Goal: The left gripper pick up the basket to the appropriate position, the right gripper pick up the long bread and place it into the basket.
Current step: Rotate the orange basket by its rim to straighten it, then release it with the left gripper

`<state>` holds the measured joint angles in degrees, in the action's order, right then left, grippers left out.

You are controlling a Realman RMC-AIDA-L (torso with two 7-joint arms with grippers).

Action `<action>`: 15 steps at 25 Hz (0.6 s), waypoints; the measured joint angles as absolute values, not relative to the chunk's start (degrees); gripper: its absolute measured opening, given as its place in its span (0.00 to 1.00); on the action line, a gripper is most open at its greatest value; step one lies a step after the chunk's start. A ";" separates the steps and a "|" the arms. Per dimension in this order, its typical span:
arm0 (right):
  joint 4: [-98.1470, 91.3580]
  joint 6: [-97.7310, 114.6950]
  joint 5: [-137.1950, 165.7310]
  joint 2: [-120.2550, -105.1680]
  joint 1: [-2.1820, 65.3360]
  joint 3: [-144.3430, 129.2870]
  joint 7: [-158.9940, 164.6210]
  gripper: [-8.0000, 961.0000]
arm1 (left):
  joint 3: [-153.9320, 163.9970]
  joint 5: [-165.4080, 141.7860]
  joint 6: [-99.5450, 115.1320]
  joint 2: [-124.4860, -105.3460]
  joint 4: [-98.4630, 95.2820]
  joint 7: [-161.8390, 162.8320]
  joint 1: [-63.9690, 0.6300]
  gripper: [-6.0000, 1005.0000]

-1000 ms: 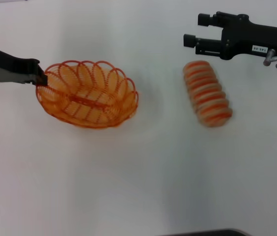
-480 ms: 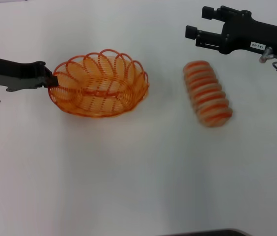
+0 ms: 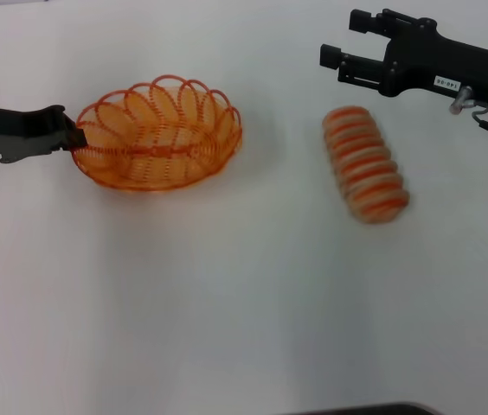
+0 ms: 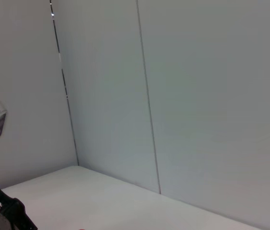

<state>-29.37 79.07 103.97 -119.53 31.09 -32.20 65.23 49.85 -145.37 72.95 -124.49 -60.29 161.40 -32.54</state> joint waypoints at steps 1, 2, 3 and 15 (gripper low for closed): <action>-29.13 79.05 103.76 -119.53 31.12 -32.21 64.95 0.84 | 50.06 -145.27 72.52 -124.50 -60.33 161.81 -32.38 0.07; -28.88 79.03 103.55 -119.53 31.15 -32.17 64.58 0.84 | 50.34 -145.11 71.84 -124.51 -60.47 162.39 -32.13 0.07; -28.58 79.00 103.37 -119.53 31.19 -32.10 64.14 0.84 | 50.34 -145.11 71.84 -124.51 -60.47 162.39 -32.13 0.07; -28.12 78.65 102.82 -119.53 31.55 -32.43 63.02 0.84 | 50.97 -144.98 70.37 -124.54 -60.46 163.36 -31.62 0.07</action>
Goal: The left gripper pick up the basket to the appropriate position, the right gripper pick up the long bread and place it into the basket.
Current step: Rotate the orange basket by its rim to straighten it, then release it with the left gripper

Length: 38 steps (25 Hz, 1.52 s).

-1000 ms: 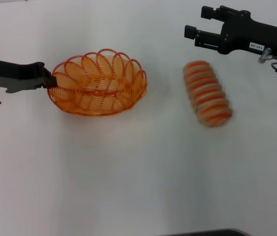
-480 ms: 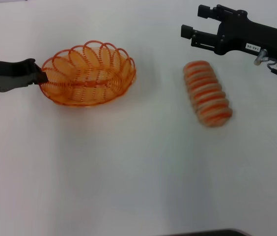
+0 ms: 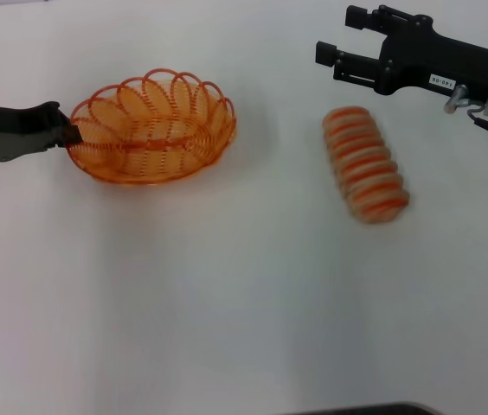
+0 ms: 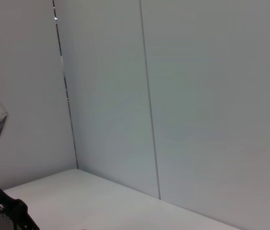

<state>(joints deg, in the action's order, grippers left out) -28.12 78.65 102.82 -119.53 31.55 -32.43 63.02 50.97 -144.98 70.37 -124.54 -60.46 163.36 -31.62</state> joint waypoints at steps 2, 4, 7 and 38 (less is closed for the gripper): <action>-28.12 78.65 102.82 -119.53 31.55 -32.43 63.02 0.84 | 50.98 -144.98 70.26 -124.54 -60.46 163.37 -31.54 0.07; -28.12 78.65 102.82 -119.53 31.55 -32.43 63.01 0.84 | 50.98 -144.98 70.15 -124.54 -60.51 163.38 -31.38 0.07; -28.12 78.65 102.82 -119.53 31.55 -32.43 63.01 0.84 | 50.98 -144.98 70.14 -124.54 -60.53 163.39 -31.33 0.07; -29.19 79.51 102.16 -118.95 31.68 -33.03 76.34 0.84 | 42.58 -120.23 87.79 -124.14 -64.34 115.66 -22.26 0.79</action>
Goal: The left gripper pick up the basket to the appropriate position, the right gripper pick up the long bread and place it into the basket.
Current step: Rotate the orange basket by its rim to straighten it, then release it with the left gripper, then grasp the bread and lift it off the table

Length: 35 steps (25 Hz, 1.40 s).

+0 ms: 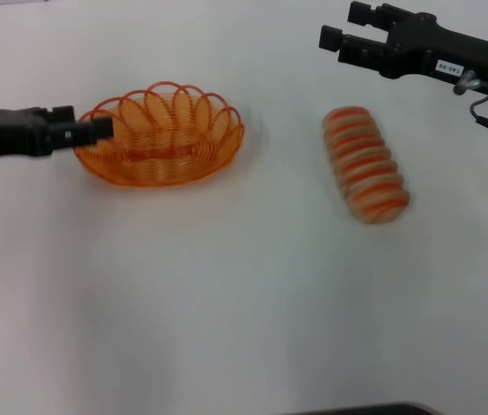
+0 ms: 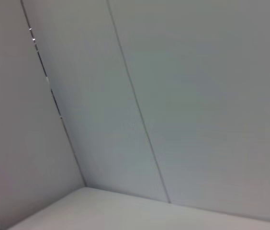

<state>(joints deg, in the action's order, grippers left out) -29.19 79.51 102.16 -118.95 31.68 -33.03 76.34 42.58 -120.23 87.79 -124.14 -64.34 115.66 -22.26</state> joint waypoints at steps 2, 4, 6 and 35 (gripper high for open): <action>-31.19 80.86 103.08 -118.69 31.39 -33.28 82.04 0.84 | 38.88 -118.85 93.80 -123.94 -62.61 106.86 -21.97 0.81; -33.71 82.66 104.40 -118.14 31.05 -33.35 88.42 0.84 | 36.09 -118.68 97.82 -123.70 -60.99 100.20 -21.60 0.82; -35.34 84.30 105.57 -117.11 30.91 -33.37 94.23 0.84 | 34.75 -119.10 100.22 -123.38 -59.58 94.91 -20.91 0.82; -47.63 91.44 143.21 -112.72 44.90 -37.46 145.03 0.84 | 29.47 -123.34 107.03 -124.02 -54.10 70.02 -16.01 0.82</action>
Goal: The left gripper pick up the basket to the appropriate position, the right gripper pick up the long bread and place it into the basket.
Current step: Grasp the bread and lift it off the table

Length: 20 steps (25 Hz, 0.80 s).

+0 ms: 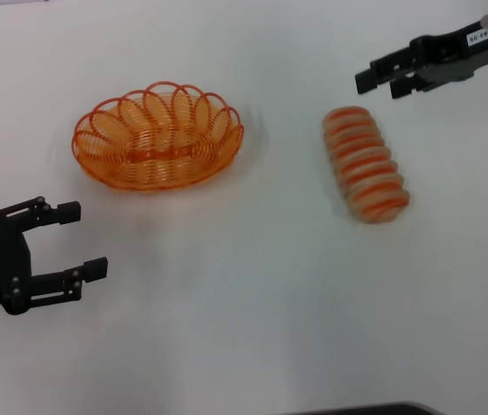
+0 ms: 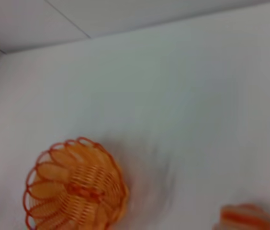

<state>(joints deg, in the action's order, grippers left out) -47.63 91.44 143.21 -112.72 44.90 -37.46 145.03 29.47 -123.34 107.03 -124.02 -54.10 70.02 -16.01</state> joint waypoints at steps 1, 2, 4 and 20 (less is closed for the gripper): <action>-47.75 91.99 144.45 -112.80 45.38 -37.58 145.61 0.84 | 29.47 -123.34 107.01 -124.02 -54.00 69.92 -16.00 0.82; -48.01 92.52 145.45 -112.91 45.85 -37.66 146.00 0.84 | 29.45 -123.34 107.00 -124.02 -53.96 69.86 -16.00 0.82; -48.58 93.78 147.22 -113.17 46.77 -37.79 146.63 0.84 | 29.44 -123.34 106.97 -124.01 -53.91 69.81 -15.99 0.82; -49.94 97.81 166.23 -116.43 55.72 -43.48 152.72 0.96 | 29.26 -122.96 106.46 -124.10 -52.77 68.87 -16.03 0.82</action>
<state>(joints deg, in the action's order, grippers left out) -49.94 97.81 166.23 -116.43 55.72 -43.48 152.73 29.26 -122.96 106.46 -124.10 -52.77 68.86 -16.03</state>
